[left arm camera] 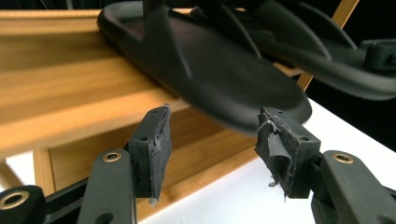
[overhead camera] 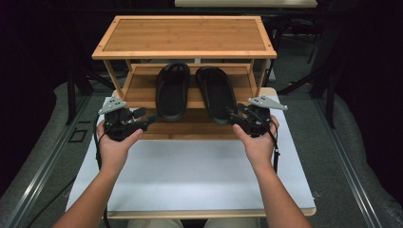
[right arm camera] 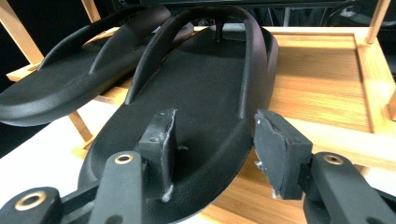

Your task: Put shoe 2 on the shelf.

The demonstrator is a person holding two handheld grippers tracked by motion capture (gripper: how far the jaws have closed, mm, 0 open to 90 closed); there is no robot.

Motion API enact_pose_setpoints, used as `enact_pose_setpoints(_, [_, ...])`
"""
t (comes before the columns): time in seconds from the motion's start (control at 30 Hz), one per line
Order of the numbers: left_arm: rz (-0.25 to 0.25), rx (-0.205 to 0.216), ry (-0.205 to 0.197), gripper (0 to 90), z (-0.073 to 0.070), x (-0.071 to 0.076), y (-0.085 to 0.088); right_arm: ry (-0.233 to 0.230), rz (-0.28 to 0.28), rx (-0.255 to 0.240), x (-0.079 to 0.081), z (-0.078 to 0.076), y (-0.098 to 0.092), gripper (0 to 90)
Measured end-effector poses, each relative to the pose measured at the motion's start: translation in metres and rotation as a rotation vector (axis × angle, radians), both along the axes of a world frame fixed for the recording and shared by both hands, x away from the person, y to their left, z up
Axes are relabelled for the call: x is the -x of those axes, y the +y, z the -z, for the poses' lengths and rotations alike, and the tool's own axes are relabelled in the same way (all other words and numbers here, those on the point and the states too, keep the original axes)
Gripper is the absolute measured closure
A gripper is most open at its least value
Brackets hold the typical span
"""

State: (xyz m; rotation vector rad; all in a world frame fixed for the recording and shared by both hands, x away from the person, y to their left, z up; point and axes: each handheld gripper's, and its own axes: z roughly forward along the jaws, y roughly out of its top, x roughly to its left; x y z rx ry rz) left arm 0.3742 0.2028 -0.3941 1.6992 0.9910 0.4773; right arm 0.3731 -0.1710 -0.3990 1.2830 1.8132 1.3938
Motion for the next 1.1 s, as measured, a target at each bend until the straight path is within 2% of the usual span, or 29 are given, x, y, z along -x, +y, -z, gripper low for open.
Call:
enact_pose_setpoints(0.2, [0.004, -0.026, 0.018, 44.0, -0.007, -0.014, -0.014, -0.008, -0.001, 0.005, -0.003, 0.001, 0.008, 48.8])
enact_pose_setpoints(0.27, [-0.006, -0.033, 0.023, 43.7, -0.007, -0.018, -0.019, -0.014, 0.004, 0.002, -0.004, 0.002, 0.012, 48.8])
enact_pose_setpoints(0.37, [-0.020, -0.019, 0.028, 41.9, -0.006, -0.023, -0.024, -0.024, 0.014, -0.005, -0.005, 0.004, 0.018, 48.7])
enact_pose_setpoints(0.47, [-0.038, -0.042, 0.041, 41.1, -0.002, -0.027, -0.029, -0.042, 0.031, -0.009, -0.005, 0.007, 0.024, 48.0])
enact_pose_setpoints(0.6, [-0.038, -0.042, 0.043, 40.8, -0.002, -0.028, -0.029, -0.070, 0.059, 0.001, -0.004, 0.010, 0.031, 48.0])
enact_pose_setpoints(0.77, [-0.032, -0.037, 0.048, 43.0, -0.002, -0.029, -0.027, -0.074, 0.063, -0.011, -0.006, 0.011, 0.035, 48.0])
enact_pose_setpoints(0.97, [-0.036, -0.042, 0.045, 43.4, -0.002, -0.028, -0.028, -0.089, 0.099, -0.008, -0.009, 0.013, 0.045, 48.0])
enact_pose_setpoints(1.1, [-0.034, -0.041, 0.044, 43.6, -0.002, -0.028, -0.028, -0.083, 0.093, -0.016, -0.013, 0.013, 0.050, 47.0])
